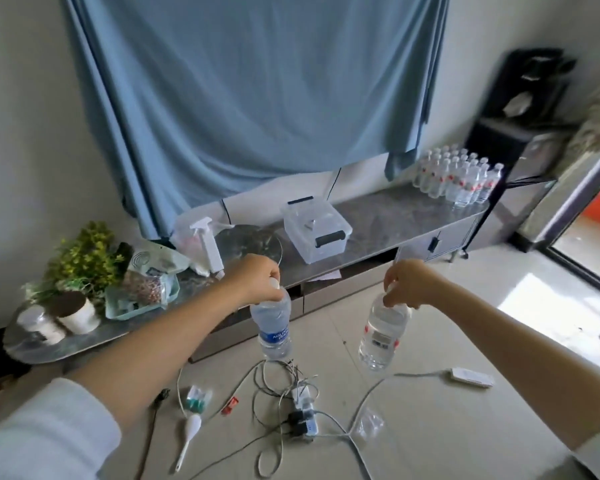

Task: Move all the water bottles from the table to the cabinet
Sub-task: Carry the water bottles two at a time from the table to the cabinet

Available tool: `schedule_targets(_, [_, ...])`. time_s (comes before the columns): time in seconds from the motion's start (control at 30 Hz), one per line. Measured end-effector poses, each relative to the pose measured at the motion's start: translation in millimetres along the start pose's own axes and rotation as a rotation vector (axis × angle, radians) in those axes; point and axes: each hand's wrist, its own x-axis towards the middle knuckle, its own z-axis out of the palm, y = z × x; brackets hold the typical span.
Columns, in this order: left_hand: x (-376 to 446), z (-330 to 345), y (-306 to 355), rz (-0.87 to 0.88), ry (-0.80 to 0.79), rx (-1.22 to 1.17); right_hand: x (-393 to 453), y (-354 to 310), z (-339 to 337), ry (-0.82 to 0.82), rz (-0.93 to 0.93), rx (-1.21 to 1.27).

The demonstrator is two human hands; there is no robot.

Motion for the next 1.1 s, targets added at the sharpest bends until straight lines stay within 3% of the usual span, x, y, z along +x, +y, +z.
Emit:
schedule_targets(0.33, [146.5,-18.5,63.5,0.136,-0.038,0.042,96.3,74.1,-56.8,0.163,0.204,0.177])
schedule_targets(0.67, [302.7,4.7,182.3,0.122,-0.115,-0.016,202.2,203.8,-142.7,0.179,0.161,0.198])
schedule_targets(1.1, [482.6,2.1,342.6,0.087,0.052,-0.121,341.1,357.0,-244.5,0.148,0.122,0.225])
